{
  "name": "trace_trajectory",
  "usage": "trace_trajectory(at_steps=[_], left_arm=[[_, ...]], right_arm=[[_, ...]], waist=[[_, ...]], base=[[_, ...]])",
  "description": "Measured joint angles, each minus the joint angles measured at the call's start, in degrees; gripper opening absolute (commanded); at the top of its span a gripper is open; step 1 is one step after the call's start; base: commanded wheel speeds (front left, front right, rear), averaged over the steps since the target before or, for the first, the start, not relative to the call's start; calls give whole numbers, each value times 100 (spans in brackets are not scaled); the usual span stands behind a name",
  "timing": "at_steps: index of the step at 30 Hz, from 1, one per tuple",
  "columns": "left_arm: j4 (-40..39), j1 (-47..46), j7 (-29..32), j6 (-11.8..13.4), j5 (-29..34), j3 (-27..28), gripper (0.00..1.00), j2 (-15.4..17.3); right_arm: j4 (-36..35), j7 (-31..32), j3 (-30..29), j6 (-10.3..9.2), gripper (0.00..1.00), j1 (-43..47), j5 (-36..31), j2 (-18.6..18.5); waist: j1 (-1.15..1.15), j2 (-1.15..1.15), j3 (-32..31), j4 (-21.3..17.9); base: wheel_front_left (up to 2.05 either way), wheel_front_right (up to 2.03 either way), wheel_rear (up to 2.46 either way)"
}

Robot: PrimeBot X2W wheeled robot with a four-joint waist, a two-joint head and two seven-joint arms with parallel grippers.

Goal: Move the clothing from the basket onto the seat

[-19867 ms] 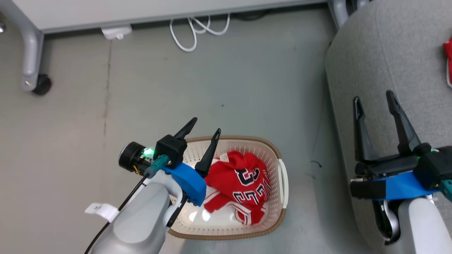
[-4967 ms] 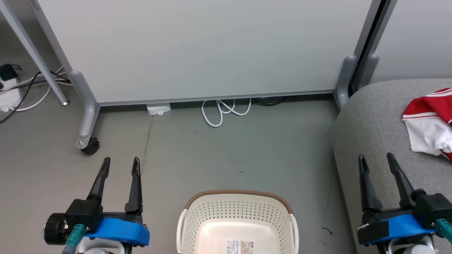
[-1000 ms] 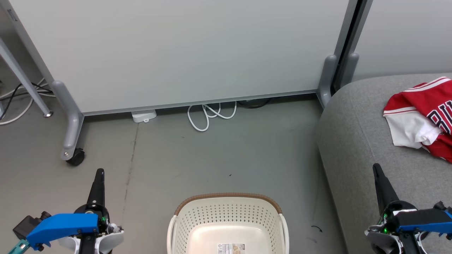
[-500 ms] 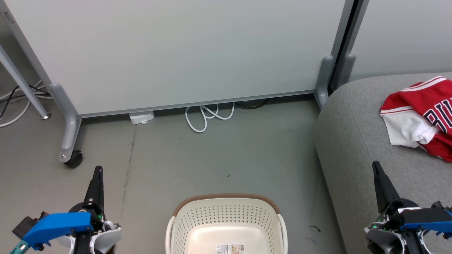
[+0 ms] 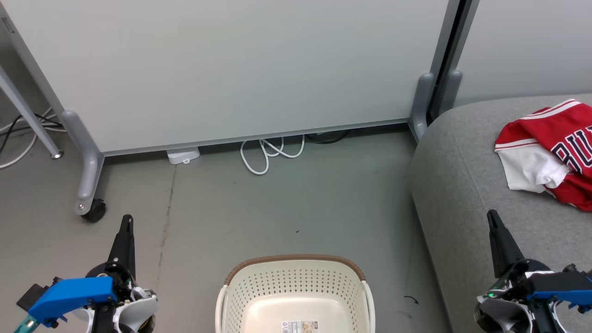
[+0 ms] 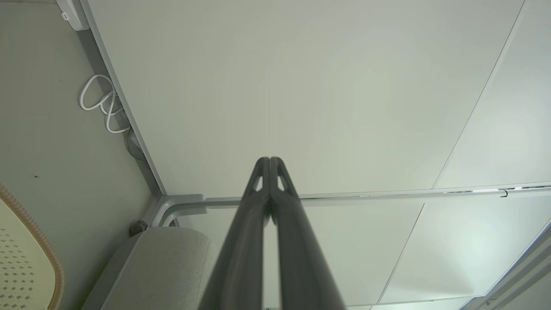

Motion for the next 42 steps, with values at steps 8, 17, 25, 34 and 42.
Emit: trace_trajectory(at_steps=[8,17,25,34,42], left_arm=[[0,0,0,0,0,0,0,0],[-1,0,-1,0,1,0,0,0],[-1,0,0,0,1,0,0,0],[-1,0,0,0,1,0,0,0],[-1,0,-1,0,1,0,0,0]], right_arm=[[0,0,0,0,0,-3,0,0],[0,0,0,0,0,-3,0,0],[0,0,0,0,0,-3,0,0],[1,0,0,0,0,-3,0,0],[1,0,0,0,0,-3,0,0]], waist=[[0,0,0,0],[0,0,0,0],[0,0,0,0],[0,0,0,0],[0,0,0,0]], base=[[0,0,0],[0,0,0],[0,0,0],[0,0,0],[0,0,0]])
